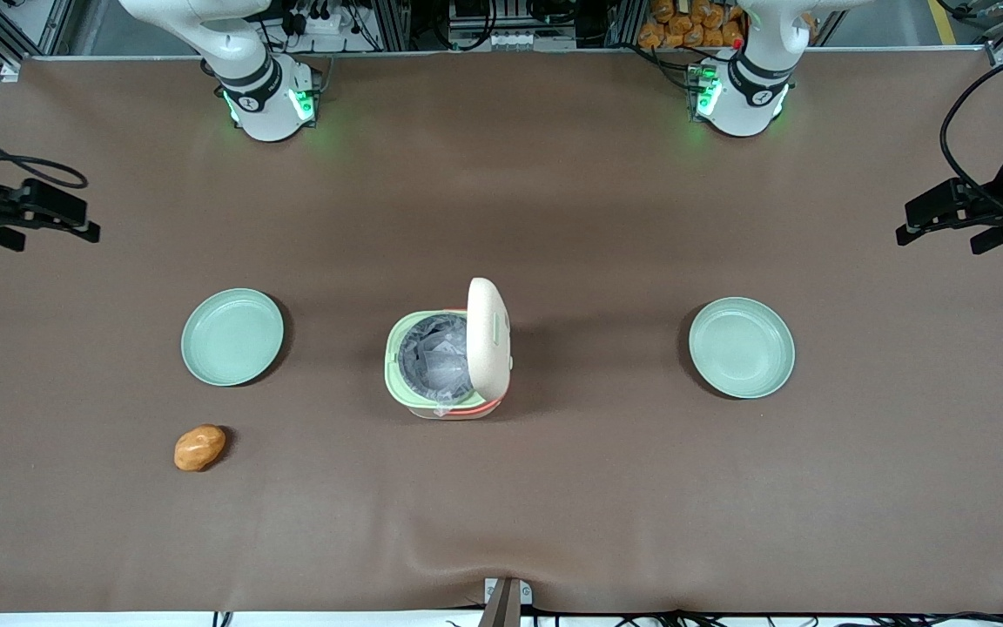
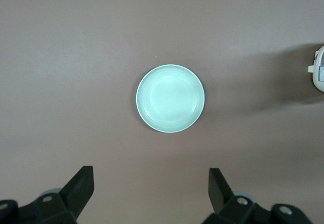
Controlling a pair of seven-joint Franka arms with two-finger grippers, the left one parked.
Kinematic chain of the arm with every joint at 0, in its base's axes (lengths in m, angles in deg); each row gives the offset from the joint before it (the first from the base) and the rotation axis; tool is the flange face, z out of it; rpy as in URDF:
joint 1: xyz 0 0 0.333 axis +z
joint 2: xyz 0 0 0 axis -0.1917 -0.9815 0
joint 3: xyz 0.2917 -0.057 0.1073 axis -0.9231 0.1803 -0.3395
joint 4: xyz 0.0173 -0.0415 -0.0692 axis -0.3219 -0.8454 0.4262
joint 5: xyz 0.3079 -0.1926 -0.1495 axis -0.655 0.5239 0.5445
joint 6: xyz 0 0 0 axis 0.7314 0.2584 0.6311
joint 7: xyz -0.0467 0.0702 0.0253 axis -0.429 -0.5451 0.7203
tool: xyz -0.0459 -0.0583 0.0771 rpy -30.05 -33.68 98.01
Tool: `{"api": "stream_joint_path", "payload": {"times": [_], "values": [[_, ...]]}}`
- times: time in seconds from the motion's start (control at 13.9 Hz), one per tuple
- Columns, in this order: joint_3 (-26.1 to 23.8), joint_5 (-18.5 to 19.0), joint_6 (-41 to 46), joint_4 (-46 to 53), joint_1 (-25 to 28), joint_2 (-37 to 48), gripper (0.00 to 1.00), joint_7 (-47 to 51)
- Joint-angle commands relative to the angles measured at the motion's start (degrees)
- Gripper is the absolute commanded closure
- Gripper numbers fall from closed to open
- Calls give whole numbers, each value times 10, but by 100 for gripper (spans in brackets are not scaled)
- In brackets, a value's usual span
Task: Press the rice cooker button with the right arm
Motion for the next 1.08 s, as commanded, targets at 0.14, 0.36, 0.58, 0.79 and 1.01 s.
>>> {"api": "stream_joint_path", "payload": {"times": [0.14, 0.36, 0.58, 0.79, 1.01], "values": [[-12, 24, -2, -17, -2, 24, 0, 2], [-14, 74, 10, -17, 3, 29, 0, 3], [-16, 71, 31, -17, 3, 31, 0, 31], [-16, 69, 61, -21, 1, 38, 0, 40], [-16, 68, 65, -21, 1, 38, 0, 42]]}}
